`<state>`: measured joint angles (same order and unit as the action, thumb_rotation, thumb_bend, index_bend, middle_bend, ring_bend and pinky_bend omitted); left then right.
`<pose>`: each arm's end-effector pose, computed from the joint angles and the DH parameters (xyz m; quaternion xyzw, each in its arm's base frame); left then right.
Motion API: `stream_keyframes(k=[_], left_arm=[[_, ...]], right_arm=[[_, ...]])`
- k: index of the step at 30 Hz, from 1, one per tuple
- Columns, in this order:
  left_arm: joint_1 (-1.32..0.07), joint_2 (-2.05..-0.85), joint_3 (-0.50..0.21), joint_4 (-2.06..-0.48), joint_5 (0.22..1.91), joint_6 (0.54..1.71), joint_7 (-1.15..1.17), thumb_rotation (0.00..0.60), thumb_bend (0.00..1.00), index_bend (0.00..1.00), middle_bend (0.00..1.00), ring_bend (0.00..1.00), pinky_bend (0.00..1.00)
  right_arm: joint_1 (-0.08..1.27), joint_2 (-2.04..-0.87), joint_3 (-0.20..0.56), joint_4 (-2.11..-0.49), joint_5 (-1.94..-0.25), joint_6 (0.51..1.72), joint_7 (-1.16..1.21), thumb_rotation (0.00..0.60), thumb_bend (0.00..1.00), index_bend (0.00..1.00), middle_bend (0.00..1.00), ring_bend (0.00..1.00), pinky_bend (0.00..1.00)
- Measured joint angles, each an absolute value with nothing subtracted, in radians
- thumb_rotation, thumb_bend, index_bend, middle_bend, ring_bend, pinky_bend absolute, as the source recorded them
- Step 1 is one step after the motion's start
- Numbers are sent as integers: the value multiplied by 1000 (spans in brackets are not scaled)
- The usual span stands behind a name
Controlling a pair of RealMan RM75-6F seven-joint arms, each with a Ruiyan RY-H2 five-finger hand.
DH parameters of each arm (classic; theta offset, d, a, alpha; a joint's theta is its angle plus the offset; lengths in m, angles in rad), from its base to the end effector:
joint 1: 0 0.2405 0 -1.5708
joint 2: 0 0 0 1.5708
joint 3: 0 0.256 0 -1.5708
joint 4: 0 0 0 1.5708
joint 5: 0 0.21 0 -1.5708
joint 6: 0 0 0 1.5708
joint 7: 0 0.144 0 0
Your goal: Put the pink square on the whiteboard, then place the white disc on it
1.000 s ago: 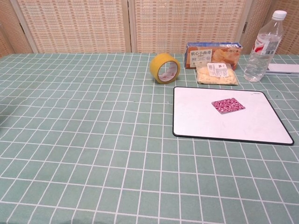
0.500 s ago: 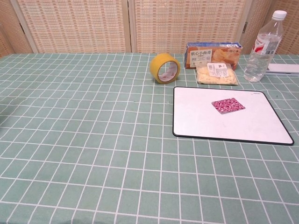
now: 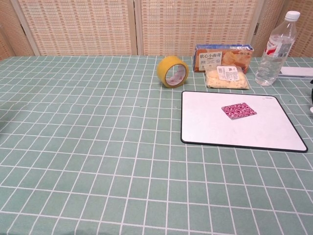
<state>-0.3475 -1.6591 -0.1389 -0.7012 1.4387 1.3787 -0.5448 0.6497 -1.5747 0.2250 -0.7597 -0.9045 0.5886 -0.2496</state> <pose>-0.3573 0.2975 0.0831 -0.5435 -0.3996 -0.4978 0.5451 -0.3579 -0.4025 0.0660 0.6301 -0.4625 0.1530 0.6048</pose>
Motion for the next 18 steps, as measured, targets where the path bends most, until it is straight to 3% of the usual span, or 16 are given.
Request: stream_keyframes(k=[9,18], left_arm=[[-345,-1656,-143,-705,1435,1384,-546,600,391,51,53,0,0],[-344,-1649,-148,-709,1430,1380,-561,600,390,52,53,0,0]], right_arm=[[710,-1517,273,-982,-895,615,-247,600,269,564,0,0,0],[815,-1564,268,-1015,-793,614,-357,600,272,564,0,0,0]])
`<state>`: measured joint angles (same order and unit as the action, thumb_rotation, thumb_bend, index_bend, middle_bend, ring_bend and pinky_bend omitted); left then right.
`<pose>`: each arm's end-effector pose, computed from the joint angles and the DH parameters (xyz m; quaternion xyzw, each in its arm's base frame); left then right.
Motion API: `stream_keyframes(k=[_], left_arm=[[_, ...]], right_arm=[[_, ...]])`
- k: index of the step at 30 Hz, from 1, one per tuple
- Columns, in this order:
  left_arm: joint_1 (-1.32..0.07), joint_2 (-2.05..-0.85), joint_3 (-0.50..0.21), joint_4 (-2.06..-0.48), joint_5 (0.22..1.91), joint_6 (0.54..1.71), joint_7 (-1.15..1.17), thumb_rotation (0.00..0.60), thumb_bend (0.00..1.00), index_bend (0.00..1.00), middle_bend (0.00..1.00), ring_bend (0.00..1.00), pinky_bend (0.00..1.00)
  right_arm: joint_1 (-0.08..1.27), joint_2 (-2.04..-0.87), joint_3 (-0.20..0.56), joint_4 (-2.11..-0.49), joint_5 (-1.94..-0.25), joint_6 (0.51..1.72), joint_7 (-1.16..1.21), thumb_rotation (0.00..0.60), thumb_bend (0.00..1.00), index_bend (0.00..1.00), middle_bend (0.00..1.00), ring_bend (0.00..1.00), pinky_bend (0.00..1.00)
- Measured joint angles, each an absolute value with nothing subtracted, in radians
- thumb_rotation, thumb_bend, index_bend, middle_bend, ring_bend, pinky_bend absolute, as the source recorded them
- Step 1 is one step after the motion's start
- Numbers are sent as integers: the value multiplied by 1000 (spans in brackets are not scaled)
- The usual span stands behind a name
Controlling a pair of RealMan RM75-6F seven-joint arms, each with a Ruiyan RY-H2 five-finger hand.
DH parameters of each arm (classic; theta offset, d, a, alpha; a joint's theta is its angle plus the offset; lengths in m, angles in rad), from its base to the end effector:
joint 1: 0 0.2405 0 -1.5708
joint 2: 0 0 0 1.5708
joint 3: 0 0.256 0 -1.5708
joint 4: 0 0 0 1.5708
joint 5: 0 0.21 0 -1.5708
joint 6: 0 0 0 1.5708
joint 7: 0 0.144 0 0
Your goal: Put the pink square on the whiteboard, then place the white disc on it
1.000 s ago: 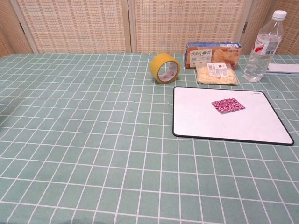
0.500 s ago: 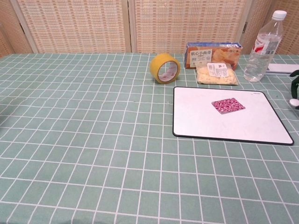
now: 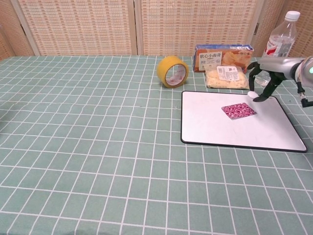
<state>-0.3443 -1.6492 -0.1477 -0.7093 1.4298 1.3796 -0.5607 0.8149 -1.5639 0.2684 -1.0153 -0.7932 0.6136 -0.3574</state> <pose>-0.3591 0.2977 0.0883 -0.5334 -0.4035 -0.5040 0.5465 -0.2398 -0.4333 0.0206 0.6822 -0.4580 0.2367 0.5185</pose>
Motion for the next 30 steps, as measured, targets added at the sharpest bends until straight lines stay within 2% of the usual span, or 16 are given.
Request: stream_keyframes(k=[8,20,22,26,30], left_arm=[[-345,-1642,-149,-721,1427,1374,-562,600,390,51,53,0,0],[-344,-1635,-150,-734,1426,1374,-556,600,390,51,52,0,0],[-344,-1635,-151,-733,1426,1374,-553,600,390,51,53,0,0],[-344,-1636,-152,-732,1425,1374,-555,600,390,51,53,0,0],[-344,-1637,-153,-730,1424,1375,-557,600,390,50,53,0,0]], right_arm=[[855,-1611,231,-983,-707,615,-420,600,276,567,0,0,0],[884,-1631,212,-957,-664,610,-433,600,285,565,0,0,0],[887,-1637,209,-951,-660,608,-433,600,253,544,0,0,0],[890,-1643,205,-947,-665,604,-421,600,31,430,0,0,0],[889,-1639,207,-952,-682,604,-399,600,0,286,0,0,0]])
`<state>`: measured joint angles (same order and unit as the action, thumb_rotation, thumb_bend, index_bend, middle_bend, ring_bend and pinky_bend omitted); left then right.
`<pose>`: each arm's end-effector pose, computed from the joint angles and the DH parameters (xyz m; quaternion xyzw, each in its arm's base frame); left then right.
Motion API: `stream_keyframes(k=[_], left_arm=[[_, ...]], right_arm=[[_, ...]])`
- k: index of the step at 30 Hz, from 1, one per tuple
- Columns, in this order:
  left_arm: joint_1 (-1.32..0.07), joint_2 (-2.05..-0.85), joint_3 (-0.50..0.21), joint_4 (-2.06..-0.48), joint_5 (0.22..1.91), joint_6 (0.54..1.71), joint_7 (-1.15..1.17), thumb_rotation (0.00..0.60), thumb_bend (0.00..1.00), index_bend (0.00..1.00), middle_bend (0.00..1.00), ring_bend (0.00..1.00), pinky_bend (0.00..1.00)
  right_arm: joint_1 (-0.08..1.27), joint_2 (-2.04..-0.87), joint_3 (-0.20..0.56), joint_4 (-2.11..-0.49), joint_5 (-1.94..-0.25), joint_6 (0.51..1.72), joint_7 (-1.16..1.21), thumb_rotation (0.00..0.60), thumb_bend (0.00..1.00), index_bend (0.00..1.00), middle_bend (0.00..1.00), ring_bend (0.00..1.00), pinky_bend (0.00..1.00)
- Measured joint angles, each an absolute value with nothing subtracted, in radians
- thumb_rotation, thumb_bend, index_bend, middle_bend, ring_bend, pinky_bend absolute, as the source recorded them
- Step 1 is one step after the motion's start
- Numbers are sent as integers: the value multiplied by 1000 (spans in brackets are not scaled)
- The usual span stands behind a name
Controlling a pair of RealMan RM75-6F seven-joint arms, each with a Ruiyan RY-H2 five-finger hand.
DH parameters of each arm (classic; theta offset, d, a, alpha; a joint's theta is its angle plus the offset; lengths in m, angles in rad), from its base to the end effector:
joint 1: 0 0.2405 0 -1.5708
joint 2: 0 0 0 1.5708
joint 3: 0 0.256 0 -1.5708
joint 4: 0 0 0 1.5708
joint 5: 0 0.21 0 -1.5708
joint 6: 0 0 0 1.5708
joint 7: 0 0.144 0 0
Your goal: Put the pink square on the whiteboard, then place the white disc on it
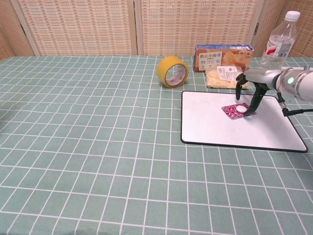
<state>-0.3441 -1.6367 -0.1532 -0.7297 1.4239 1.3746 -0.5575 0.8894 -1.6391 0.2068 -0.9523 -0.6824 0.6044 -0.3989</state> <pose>-0.3587 0.2984 0.0910 -0.5294 -0.4063 -0.5053 0.5471 -0.2278 -0.4363 -0.0083 0.6918 -0.4645 0.2167 0.5087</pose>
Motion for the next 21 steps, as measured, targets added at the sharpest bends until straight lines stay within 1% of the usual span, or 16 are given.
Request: stream_keyframes(k=[4,7,10,13,15,18,21], left_arm=[[-344,-1637,-153,-730,1425,1378,-558,600,391,51,53,0,0],[-345,-1639,-153,-725,1426,1376,-558,600,390,51,53,0,0],[-345,-1640,-153,-720,1424,1373,-561,600,390,50,53,0,0],[-345,-1642,-155,-712,1422,1374,-561,600,391,50,53,0,0],[-344,-1644,-156,-707,1420,1372,-559,600,391,51,53,0,0],[-344,-1648,-153,-704,1422,1373,-550,600,391,51,54,0,0],[-343,-1651,-149,-702,1430,1386,-542,600,390,51,53,0,0]], right_arm=[[884,-1627,211,-968,-701,612,-373,600,0,259,0,0,0],[875,-1610,211,-996,-718,630,-362,600,0,271,0,0,0],[855,-1576,208,-1048,-742,674,-356,600,0,282,0,0,0],[811,-1518,196,-1137,-774,751,-349,600,0,286,0,0,0],[760,-1463,180,-1219,-810,828,-334,600,0,269,0,0,0],[648,-1383,143,-1318,-889,954,-268,600,0,209,0,0,0],[537,-1339,105,-1346,-966,1047,-136,600,0,193,0,0,0]])
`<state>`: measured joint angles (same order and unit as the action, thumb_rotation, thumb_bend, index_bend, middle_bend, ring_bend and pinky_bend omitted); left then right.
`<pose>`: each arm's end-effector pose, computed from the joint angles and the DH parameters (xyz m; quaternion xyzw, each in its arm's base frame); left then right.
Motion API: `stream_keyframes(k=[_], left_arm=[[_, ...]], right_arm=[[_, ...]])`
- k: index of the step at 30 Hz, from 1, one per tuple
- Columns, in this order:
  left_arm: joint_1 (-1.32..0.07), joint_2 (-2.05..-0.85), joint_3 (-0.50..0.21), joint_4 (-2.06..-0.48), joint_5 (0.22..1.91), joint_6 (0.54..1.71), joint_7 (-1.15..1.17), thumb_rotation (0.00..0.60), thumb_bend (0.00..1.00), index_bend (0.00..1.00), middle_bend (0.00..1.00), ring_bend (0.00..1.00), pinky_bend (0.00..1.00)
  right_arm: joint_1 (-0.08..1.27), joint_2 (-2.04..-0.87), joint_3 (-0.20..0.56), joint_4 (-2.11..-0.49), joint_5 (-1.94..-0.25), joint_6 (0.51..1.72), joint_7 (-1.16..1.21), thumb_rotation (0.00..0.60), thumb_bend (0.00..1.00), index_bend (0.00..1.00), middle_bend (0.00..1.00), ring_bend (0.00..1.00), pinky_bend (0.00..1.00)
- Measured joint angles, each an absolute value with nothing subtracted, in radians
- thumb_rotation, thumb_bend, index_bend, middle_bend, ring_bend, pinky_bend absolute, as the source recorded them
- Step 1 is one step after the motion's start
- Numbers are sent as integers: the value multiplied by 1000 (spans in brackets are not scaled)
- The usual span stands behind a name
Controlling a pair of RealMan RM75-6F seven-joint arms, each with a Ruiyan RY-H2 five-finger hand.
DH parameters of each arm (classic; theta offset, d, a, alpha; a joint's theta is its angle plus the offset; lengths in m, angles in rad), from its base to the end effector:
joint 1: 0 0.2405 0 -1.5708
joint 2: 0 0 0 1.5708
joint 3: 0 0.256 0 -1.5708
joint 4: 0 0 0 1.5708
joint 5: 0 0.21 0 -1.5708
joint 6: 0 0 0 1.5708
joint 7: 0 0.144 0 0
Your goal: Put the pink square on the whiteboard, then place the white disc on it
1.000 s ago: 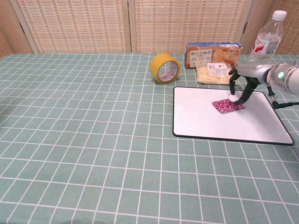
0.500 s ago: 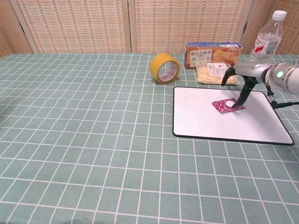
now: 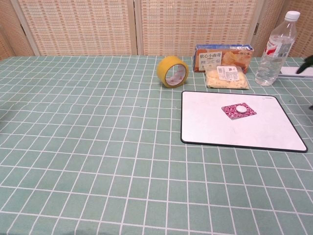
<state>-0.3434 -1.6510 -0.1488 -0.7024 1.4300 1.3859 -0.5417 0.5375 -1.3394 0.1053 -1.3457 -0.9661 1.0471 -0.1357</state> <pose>-0.3595 0.2974 0.0896 -0.5368 -0.3947 -0.4997 0.5535 -0.3069 -0.3334 0.0892 0.6063 -0.4592 0.2966 0.5775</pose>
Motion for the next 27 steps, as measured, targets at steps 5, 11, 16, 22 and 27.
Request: stream_keyframes(k=[5,11,16,22,27], left_arm=[[-337,-1657,-144,-704,1439,1410,-530,600,389,51,54,0,0],[-337,-1663,-137,-707,1445,1411,-499,600,389,51,54,0,0],[-336,-1664,-135,-716,1447,1416,-482,600,391,51,54,0,0],[-335,-1662,-137,-719,1443,1410,-476,600,390,51,54,0,0],[-337,-1663,-136,-715,1443,1404,-480,600,391,52,54,0,0]], right_arm=[[356,-1353,73,-1219,-1059,1228,161,600,0,206,0,0,0],[223,-1416,77,-900,-1118,1358,474,600,0,214,0,0,0],[200,-1450,80,-757,-1171,1259,551,600,0,230,0,0,0],[233,-1483,77,-701,-1244,1142,526,600,0,229,0,0,0],[243,-1495,92,-705,-1259,1128,492,600,0,237,0,0,0]])
